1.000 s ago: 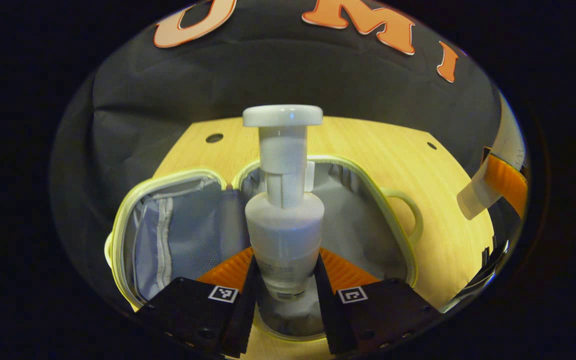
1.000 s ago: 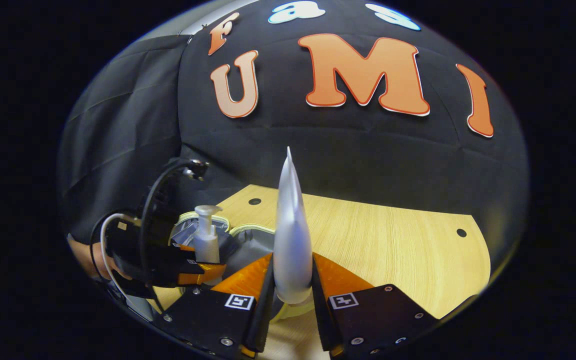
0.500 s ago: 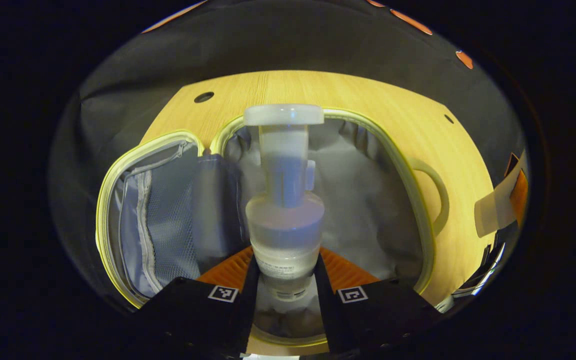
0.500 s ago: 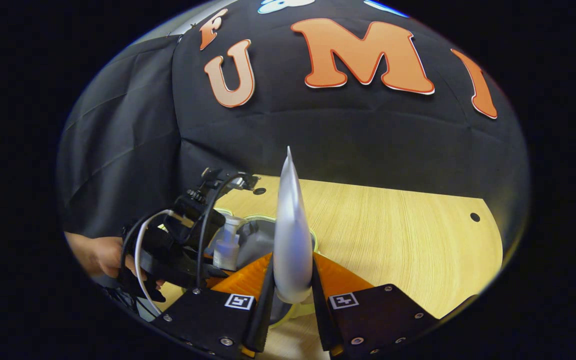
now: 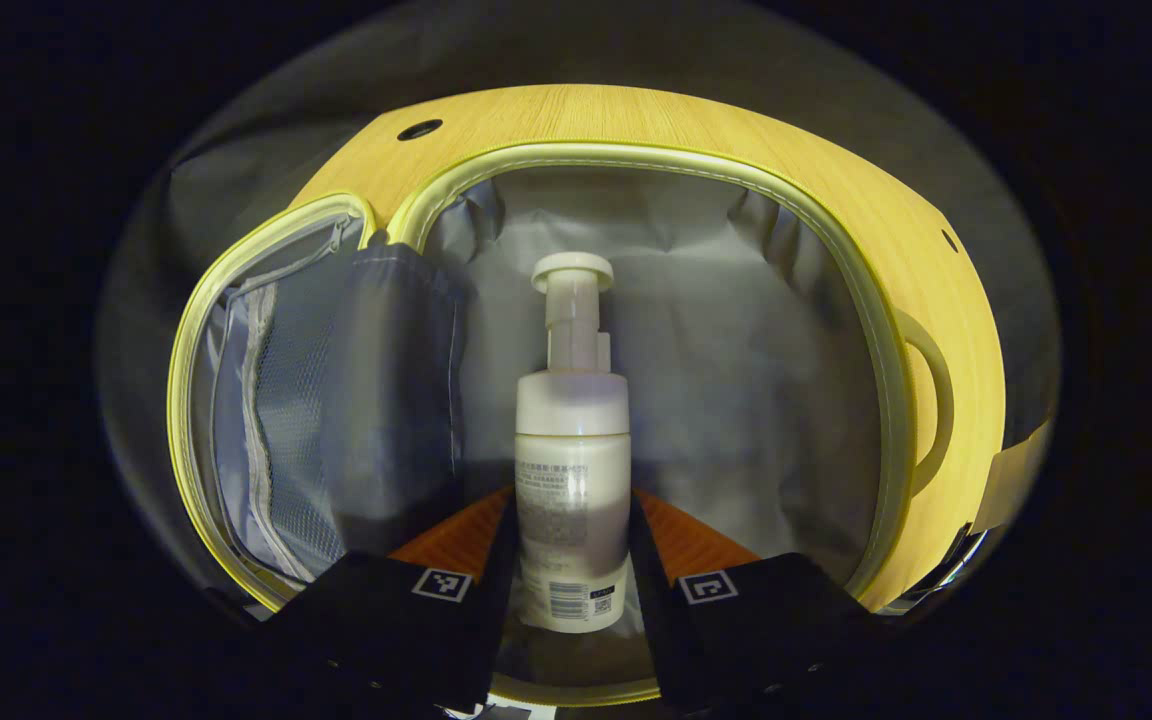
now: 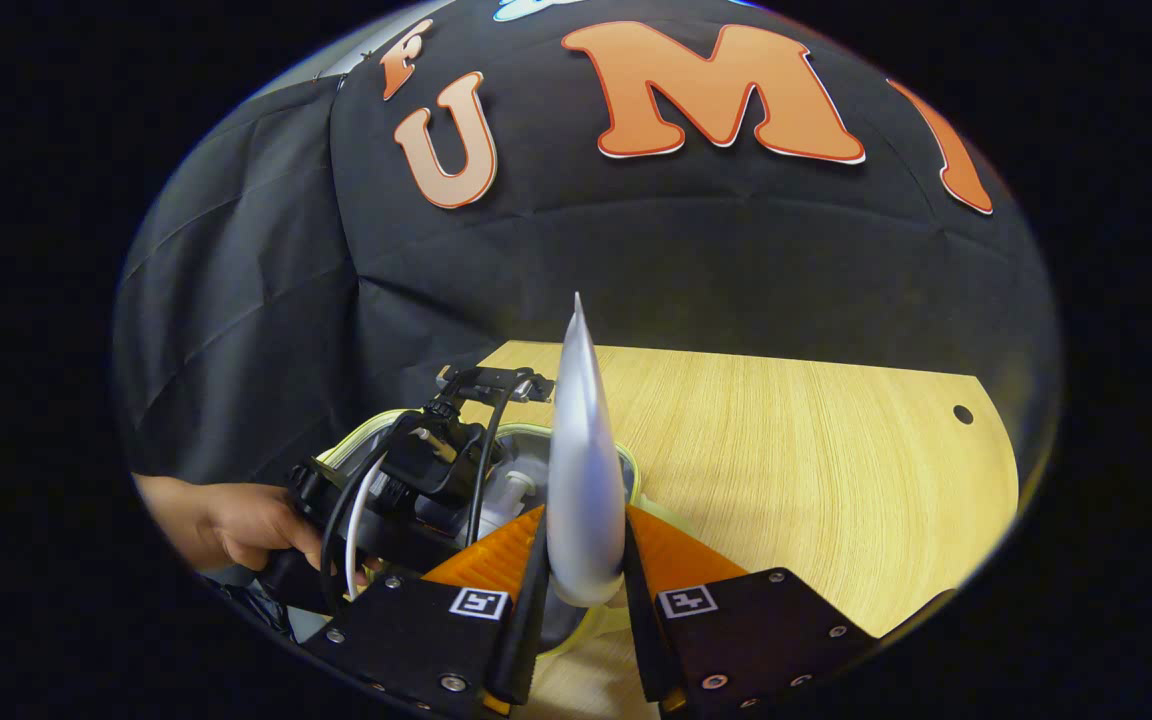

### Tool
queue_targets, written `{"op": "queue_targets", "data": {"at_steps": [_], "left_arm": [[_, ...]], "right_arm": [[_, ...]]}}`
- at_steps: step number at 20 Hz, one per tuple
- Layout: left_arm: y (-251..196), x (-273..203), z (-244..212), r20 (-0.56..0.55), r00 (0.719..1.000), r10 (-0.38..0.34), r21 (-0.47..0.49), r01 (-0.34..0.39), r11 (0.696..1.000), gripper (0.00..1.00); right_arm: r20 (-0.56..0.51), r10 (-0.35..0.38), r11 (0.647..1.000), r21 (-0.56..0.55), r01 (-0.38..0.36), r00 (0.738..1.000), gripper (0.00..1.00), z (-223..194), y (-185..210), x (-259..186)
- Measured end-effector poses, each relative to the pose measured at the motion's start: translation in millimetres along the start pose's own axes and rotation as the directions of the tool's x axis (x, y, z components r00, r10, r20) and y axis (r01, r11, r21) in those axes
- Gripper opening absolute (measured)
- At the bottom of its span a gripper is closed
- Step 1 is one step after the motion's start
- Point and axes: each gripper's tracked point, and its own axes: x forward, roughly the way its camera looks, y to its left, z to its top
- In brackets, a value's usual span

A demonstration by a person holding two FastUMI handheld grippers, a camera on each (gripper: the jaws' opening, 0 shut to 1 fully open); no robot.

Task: First open the suitcase, pack the skin care products into it, and then close the suitcase.

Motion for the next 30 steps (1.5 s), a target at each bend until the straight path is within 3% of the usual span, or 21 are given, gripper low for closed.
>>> {"op": "queue_targets", "data": {"at_steps": [4, 5, 6, 9, 13, 15, 22, 24, 25, 29, 30], "left_arm": [[0, -18, 14, 0.11, 0.994, -0.027, 0.006, 0.026, 1.0, 0.65], [1, -27, 16, 0.142, 0.99, -0.025, 0.017, 0.022, 1.0, 0.65], [5, -38, 20, 0.176, 0.984, -0.025, 0.026, 0.02, 0.999, 0.67], [17, -69, 26, 0.269, 0.963, -0.031, 0.026, 0.025, 0.999, 0.71], [55, -103, 33, 0.375, 0.927, 0.013, -0.004, -0.013, 1.0, 0.83], [76, -119, 32, 0.404, 0.914, 0.04, -0.042, -0.025, 0.999, 0.84], [164, -162, 11, 0.446, 0.883, 0.148, -0.196, -0.065, 0.978, 0.86], [188, -162, 0, 0.437, 0.883, 0.174, -0.24, -0.072, 0.968, 0.86], [202, -159, -6, 0.425, 0.885, 0.192, -0.264, -0.082, 0.961, 0.86], [245, -148, -29, 0.385, 0.889, 0.247, -0.357, -0.103, 0.928, 0.86], [258, -145, -32, 0.373, 0.89, 0.261, -0.378, -0.111, 0.919, 0.86]], "right_arm": [[-0.038, 0.01, 1.0, -0.007, -0.011, 0.999, 0.41, -10, -1, 5], [-0.048, 0.016, 1.0, -0.008, -0.017, 0.999, 0.36, -13, 0, 6], [-0.06, 0.024, 1.0, -0.006, -0.025, 0.998, 0.41, -15, 0, 8], [-0.098, 0.042, 0.999, 0.01, -0.041, 0.994, 0.41, -26, 9, 19], [-0.167, 0.068, 0.997, 0.043, -0.061, 0.984, 0.41, -44, 21, 32], [-0.208, 0.072, 0.996, 0.061, -0.06, 0.976, 0.41, -55, 26, 39], [-0.397, 0.08, 0.987, 0.162, -0.016, 0.914, 0.41, -102, 43, 72], [-0.441, 0.074, 0.983, 0.182, 0.008, 0.894, 0.41, -114, 47, 83], [-0.46, 0.064, 0.982, 0.187, 0.026, 0.885, 0.36, -119, 48, 84], [-0.517, 0.028, 0.972, 0.213, 0.097, 0.855, 0.41, -123, 44, 98], [-0.545, 0.027, 0.964, 0.235, 0.121, 0.838, 0.36, -127, 43, 100]]}}
